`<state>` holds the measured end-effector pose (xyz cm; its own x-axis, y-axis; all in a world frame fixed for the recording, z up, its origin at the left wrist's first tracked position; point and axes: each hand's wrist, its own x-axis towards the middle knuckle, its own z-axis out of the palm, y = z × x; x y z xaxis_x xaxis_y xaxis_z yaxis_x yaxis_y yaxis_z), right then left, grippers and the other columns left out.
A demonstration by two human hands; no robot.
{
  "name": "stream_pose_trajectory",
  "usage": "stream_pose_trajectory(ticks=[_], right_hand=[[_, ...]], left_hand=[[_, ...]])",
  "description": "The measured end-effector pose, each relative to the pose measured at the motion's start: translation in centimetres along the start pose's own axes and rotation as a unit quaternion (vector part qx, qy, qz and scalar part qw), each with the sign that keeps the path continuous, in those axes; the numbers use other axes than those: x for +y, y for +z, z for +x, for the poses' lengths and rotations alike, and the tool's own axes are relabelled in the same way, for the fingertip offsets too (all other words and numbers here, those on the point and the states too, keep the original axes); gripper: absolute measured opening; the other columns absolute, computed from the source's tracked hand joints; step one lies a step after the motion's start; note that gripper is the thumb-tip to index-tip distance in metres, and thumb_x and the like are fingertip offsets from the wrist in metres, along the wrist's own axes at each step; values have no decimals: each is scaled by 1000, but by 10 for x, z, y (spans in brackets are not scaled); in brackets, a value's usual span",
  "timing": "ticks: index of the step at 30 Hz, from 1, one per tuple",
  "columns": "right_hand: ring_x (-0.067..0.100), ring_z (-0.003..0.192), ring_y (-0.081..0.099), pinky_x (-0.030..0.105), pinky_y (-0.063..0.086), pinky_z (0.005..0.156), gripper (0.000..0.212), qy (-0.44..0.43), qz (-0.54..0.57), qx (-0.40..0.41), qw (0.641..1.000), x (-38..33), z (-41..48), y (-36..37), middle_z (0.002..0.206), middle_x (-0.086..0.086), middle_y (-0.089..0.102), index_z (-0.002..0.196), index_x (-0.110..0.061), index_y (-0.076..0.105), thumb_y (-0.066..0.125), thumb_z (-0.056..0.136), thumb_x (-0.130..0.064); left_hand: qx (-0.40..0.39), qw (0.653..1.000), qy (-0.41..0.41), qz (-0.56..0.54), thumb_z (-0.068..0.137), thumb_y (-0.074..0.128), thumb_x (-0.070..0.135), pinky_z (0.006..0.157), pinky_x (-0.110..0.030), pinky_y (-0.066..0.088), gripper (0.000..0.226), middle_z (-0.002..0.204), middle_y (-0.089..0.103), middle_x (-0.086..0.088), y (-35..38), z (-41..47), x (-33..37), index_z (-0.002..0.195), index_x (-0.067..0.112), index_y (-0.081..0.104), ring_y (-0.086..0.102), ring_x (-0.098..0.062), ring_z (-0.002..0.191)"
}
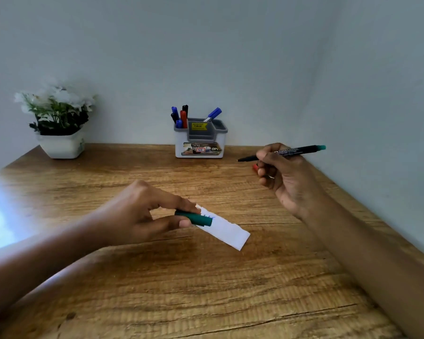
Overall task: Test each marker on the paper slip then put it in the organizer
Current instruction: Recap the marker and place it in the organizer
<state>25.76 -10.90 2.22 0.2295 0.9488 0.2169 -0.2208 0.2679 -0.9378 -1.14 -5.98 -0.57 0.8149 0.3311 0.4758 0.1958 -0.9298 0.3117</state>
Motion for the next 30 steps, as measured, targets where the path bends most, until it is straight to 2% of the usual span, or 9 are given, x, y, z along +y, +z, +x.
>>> stream_pose_trajectory(ticks=[3, 5, 7, 13, 21, 30], right_hand=[[10, 47, 54, 19, 43, 39, 16, 46, -85, -54, 994, 9, -11, 7, 61, 3, 57, 73, -15, 57, 62, 81, -2], [13, 52, 58, 22, 49, 44, 14, 89, -140, -120, 979, 16, -21, 14, 62, 6, 59, 78, -10, 61, 56, 86, 0], [14, 57, 61, 25, 54, 51, 12, 114, -186, -149, 964, 21, -25, 18, 65, 7, 62, 82, -6, 62, 55, 86, 3], [11, 57, 58, 26, 55, 54, 11, 95, -259, -180, 944, 31, -28, 23, 60, -4, 63, 82, -4, 62, 60, 81, 7], [9, 50, 55, 21, 49, 46, 14, 91, -285, -188, 935, 40, -30, 27, 65, 8, 58, 77, -7, 60, 56, 81, 5], [9, 53, 54, 23, 51, 48, 9, 87, -320, -191, 924, 42, -28, 26, 61, 3, 58, 79, -8, 62, 59, 80, 1]], left_hand=[[-49, 996, 64, 24, 93, 57, 38, 85, -34, 57, 33, 119, 69, 7, 5, -3, -3, 118, 21, 69, 61, -2, 115], [-72, 994, 71, 41, 94, 56, 36, 86, -34, 56, 31, 119, 68, 8, 7, -4, -7, 119, 21, 68, 60, -4, 117], [-81, 993, 69, 49, 94, 57, 35, 87, -35, 56, 31, 120, 68, 9, 10, -5, -12, 120, 22, 67, 59, -3, 117], [-88, 993, 67, 52, 94, 56, 37, 92, -35, 54, 33, 123, 66, 12, 18, -4, -20, 125, 26, 62, 57, 1, 119], [-91, 993, 67, 27, 94, 57, 35, 89, -30, 55, 32, 124, 65, 14, 20, -4, -24, 124, 24, 65, 54, 6, 119], [-89, 993, 72, 21, 94, 58, 33, 89, -31, 56, 32, 123, 66, 12, 20, -4, -25, 123, 22, 65, 55, 3, 119]])
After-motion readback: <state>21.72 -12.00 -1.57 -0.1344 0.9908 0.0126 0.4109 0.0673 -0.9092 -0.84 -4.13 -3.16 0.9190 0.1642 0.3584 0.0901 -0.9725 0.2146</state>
